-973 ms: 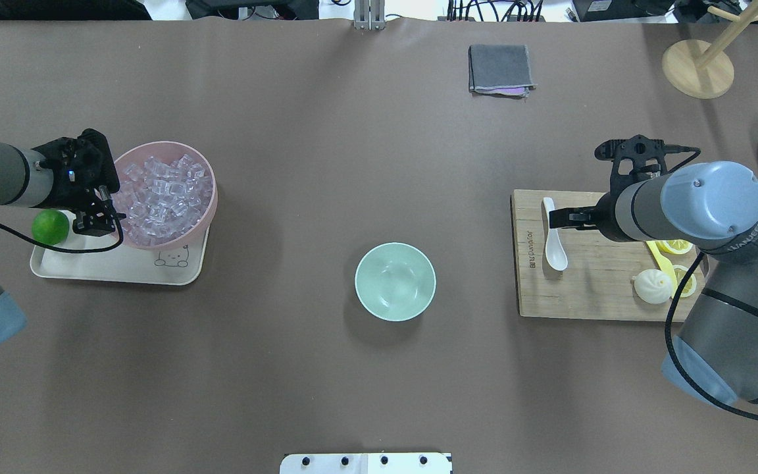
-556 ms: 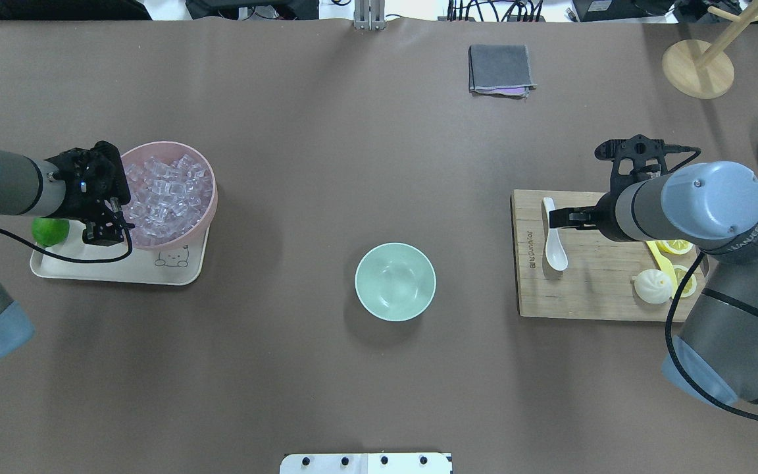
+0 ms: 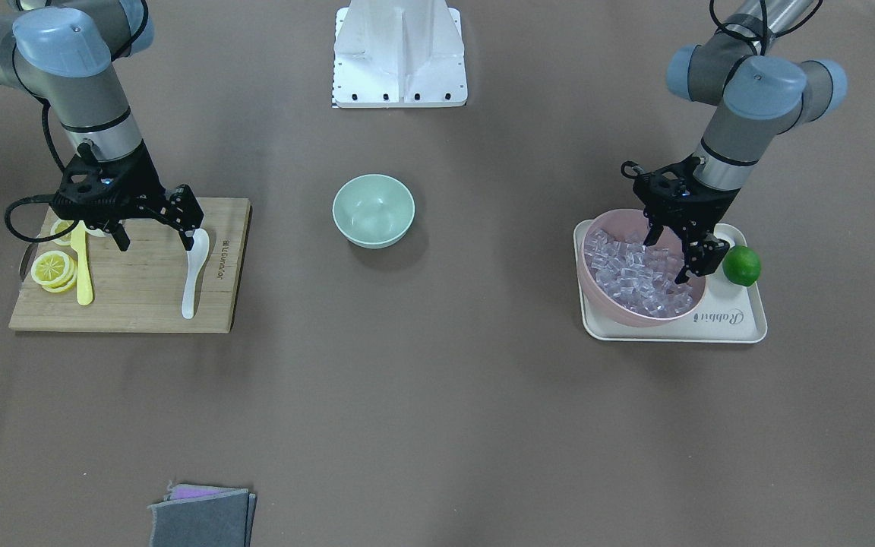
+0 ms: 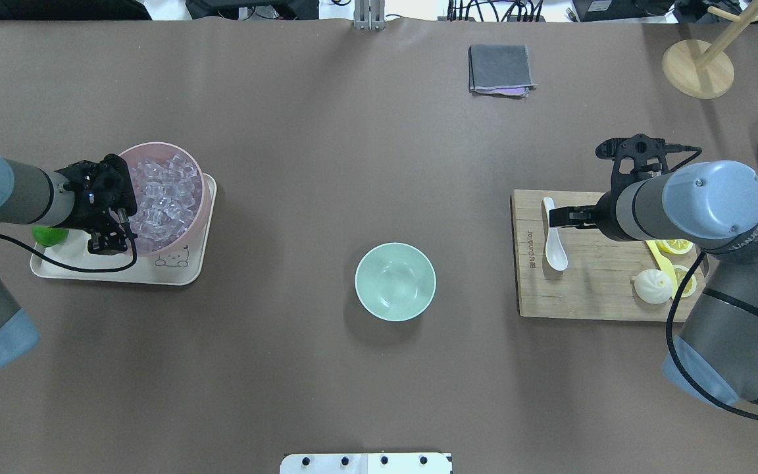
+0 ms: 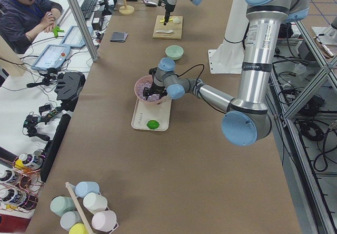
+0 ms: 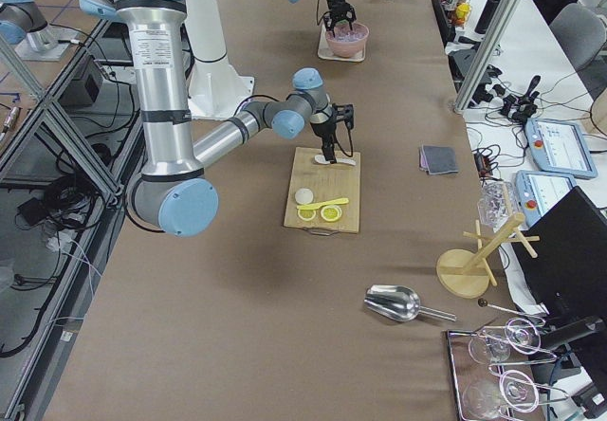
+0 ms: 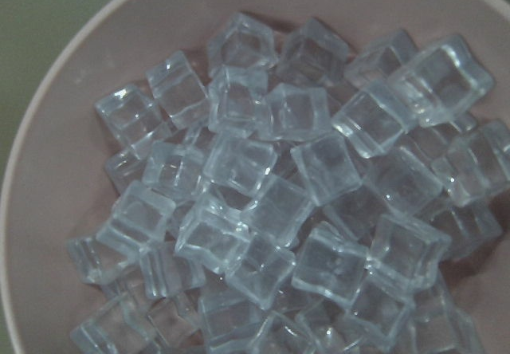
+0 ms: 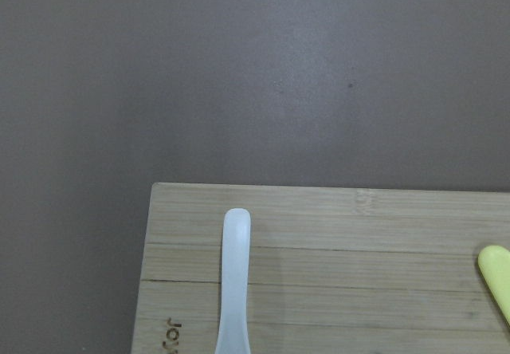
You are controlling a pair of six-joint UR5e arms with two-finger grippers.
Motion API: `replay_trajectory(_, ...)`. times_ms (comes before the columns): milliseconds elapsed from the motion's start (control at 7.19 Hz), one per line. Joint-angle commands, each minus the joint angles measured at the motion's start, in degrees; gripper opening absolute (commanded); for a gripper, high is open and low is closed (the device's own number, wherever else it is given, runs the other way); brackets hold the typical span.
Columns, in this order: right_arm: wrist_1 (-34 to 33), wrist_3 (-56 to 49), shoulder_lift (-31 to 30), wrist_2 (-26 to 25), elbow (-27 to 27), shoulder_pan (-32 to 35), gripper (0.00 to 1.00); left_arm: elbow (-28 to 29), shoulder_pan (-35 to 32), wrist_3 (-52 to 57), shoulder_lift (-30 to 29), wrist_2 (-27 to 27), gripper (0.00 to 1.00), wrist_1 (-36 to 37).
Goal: Put spoon and ice into bowl
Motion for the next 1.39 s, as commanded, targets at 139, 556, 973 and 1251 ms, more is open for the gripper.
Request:
replay_trajectory(139,0.0,0.1,0.0,0.0,0.1,0.0,1.00,0.5,-0.2,0.1,-0.2,-0.2,0.81,0.7)
replay_trajectory(556,0.0,0.1,0.0,0.0,0.2,0.0,1.00,0.4,-0.5,0.1,-2.9,-0.2,0.65,6.1)
replay_trajectory(973,0.0,0.1,0.0,0.0,0.2,0.0,1.00,-0.1,-0.8,0.1,-4.1,-0.3,0.18,9.2)
replay_trajectory(1251,0.0,0.1,0.0,0.1,0.2,0.0,1.00,-0.3,-1.3,0.0,-4.4,-1.1,0.00,9.3)
